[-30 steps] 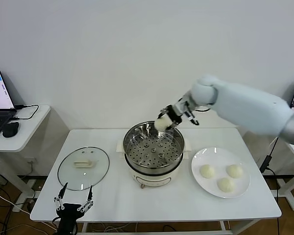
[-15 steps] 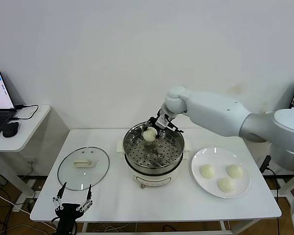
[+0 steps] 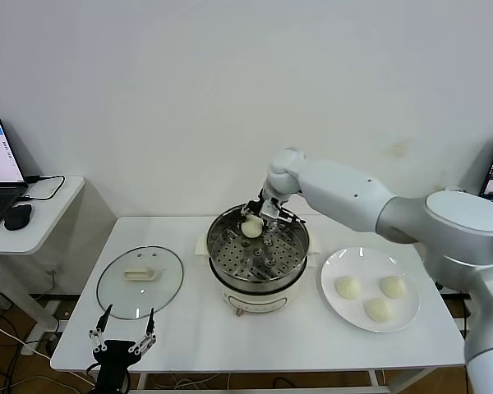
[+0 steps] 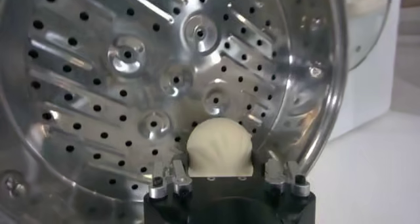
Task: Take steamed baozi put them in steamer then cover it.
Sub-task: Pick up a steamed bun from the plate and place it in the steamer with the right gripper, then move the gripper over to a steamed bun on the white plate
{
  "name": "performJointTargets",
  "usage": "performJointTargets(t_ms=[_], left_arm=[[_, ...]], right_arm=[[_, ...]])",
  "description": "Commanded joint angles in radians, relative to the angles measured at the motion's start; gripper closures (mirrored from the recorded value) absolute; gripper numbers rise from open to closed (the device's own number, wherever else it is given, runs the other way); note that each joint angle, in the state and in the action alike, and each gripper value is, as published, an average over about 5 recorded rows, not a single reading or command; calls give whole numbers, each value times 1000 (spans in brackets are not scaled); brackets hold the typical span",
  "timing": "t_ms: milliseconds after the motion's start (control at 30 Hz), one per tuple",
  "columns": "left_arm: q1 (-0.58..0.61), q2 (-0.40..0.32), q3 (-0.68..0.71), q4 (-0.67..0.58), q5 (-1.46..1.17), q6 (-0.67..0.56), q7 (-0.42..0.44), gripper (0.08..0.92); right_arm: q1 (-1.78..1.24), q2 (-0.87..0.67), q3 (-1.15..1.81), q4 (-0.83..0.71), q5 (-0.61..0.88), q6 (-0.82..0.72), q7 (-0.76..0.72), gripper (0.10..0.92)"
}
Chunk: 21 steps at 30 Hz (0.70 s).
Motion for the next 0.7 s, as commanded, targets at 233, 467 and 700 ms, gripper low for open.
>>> performJointTargets(t_ms=[233, 467, 700], left_arm=[[6, 0, 3, -23, 1, 4, 0, 177], [13, 5, 3, -51, 0, 10, 3, 177], [19, 12, 3, -66, 0, 10, 3, 177]], right_arm=[[77, -50, -32, 85, 127, -52, -37, 215], [258, -275, -123, 405, 500, -469, -202, 203], [347, -527, -129, 591, 577, -736, -252, 203]])
